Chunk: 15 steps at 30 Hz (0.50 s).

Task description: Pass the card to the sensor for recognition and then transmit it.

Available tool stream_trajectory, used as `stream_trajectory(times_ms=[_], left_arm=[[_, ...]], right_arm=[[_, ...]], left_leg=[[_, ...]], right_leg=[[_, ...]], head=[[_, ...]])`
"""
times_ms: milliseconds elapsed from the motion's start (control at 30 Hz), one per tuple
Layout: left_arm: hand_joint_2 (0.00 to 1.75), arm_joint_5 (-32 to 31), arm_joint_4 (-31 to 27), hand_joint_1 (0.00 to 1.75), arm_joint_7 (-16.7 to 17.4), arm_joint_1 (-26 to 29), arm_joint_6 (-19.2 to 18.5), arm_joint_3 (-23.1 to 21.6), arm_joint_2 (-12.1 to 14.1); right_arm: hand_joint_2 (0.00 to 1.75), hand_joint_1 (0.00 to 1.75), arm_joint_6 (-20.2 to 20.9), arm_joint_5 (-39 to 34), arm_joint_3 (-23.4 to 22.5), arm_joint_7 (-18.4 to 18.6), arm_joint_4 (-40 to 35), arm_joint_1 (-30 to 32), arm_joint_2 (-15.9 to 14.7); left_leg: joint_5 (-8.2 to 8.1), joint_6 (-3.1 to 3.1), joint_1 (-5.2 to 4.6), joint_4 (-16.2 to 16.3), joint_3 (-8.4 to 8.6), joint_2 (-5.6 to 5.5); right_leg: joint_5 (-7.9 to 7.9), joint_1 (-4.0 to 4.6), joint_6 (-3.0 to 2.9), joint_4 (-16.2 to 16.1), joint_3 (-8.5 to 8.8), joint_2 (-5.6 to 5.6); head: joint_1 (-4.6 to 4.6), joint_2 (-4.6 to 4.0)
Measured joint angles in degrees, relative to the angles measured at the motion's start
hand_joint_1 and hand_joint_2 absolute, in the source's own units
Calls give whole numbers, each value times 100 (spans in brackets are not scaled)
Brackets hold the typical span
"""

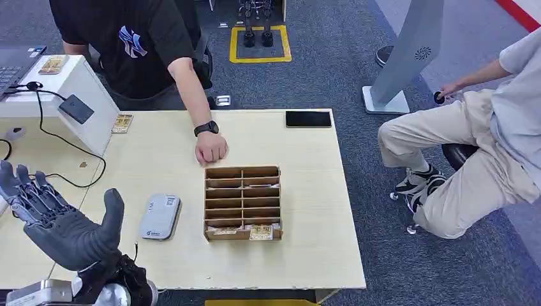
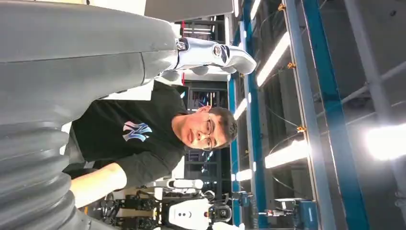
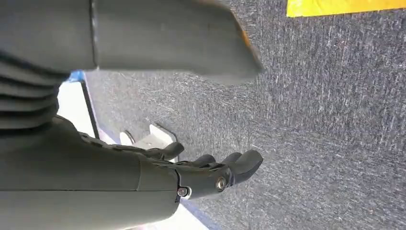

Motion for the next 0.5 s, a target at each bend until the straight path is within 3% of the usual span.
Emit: stream_trajectory(times_ms=[33,100,133,167,200,500], left_arm=[[175,2,0,0,0,0,0,0,0],[175,17,0,0,0,1,0,0,0],[0,20,0,0,0,3,0,0,0],[0,28,0,0,0,5,0,0,0],[175,46,0,0,0,8,0,0,0],[175,146,0,0,0,54,0,0,0]], right_arm=[[175,0,-2,0,0,0,-2,0,0],[175,0,0,2,-2,0,-9,1,0],[175,0,0,4,-4,0,-9,1,0],[175,0,2,15,-2,0,-9,1,0],[175,0,2,18,-2,0,-9,1,0],[175,0,26,17,-13,0,-15,4,0]], left_leg=[[0,0,0,0,0,0],[0,0,0,0,0,0],[0,0,0,0,0,0],[0,0,0,0,0,0],[0,0,0,0,0,0],[0,0,0,0,0,0]], right_leg=[[0,0,0,0,0,0],[0,0,0,0,0,0],[0,0,0,0,0,0],[0,0,0,0,0,0],[0,0,0,0,0,0],[0,0,0,0,0,0]], head=[[0,0],[0,0],[0,0],[0,0],[0,0],[2,0]])
